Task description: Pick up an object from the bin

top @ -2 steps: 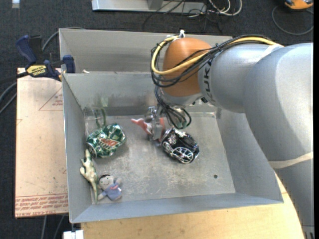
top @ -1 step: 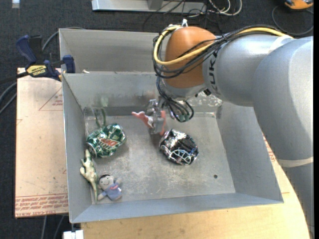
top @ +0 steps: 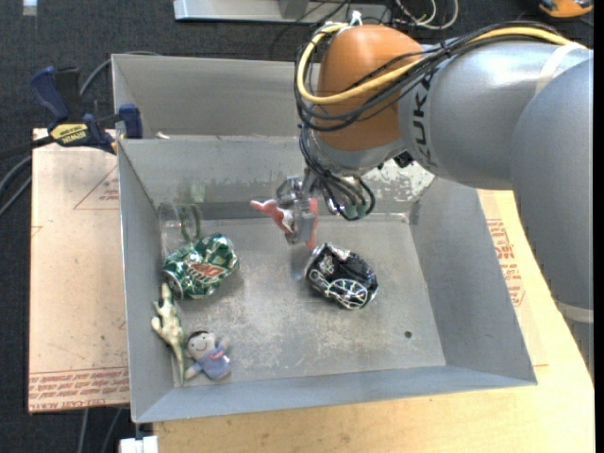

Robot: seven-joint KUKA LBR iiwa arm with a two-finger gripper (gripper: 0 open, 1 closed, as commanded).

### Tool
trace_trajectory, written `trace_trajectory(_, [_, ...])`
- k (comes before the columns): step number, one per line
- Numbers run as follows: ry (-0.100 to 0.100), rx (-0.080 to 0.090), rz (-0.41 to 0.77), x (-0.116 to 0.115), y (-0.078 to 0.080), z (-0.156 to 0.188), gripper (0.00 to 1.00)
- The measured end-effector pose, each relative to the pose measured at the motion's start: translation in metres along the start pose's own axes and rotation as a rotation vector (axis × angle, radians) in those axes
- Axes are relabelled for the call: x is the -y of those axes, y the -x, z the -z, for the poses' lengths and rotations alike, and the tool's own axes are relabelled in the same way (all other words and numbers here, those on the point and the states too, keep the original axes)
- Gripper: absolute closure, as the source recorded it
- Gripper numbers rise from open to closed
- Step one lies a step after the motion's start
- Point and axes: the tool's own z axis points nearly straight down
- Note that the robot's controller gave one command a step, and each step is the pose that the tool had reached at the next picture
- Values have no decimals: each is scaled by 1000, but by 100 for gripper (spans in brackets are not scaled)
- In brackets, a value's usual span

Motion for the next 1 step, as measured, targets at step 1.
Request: trace_trajectory(1, [-1,6,-43,28,-1,48,100])
